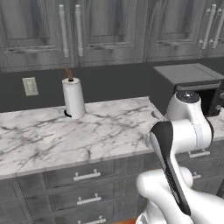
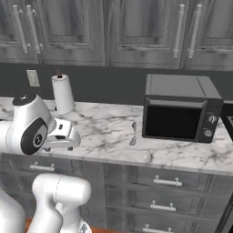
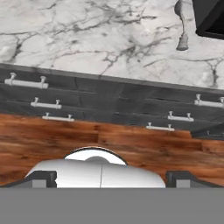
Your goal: Take the fork and place it on the left side of the plate. Then take the spoon and place it on the right side of the plate. Make sure they're directly next to the plate.
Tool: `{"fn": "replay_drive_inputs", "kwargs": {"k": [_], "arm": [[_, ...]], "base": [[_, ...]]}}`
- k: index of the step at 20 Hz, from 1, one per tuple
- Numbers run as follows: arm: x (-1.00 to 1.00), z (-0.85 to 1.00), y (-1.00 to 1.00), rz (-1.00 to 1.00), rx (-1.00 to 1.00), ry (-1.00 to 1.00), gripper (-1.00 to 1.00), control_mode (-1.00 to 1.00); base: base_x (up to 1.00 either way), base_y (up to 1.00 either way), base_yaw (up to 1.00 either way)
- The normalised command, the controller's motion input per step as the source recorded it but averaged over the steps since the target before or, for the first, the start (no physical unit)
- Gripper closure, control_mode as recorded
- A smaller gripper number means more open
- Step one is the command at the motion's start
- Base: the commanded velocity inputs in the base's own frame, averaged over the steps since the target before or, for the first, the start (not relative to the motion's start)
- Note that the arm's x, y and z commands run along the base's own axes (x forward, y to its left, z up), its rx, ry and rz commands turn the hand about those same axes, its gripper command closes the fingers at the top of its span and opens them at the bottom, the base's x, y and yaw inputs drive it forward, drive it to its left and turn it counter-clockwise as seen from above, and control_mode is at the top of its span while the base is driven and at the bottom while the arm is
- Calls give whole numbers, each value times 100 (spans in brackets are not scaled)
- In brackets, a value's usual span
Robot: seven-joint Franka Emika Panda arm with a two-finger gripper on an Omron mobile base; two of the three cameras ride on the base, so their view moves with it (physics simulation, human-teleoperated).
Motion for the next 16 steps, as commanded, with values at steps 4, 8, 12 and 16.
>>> {"fn": "replay_drive_inputs", "kwargs": {"k": [4, 8, 12, 16], "arm": [[0, 0, 0, 0, 0, 0, -100, 100], [0, 0, 0, 0, 0, 0, -100, 100], [0, 0, 0, 0, 0, 0, -100, 100], [0, 0, 0, 0, 0, 0, -100, 100]], "base": [[28, -64, 0], [30, -44, 0], [41, -25, 0], [51, -21, 1]]}}
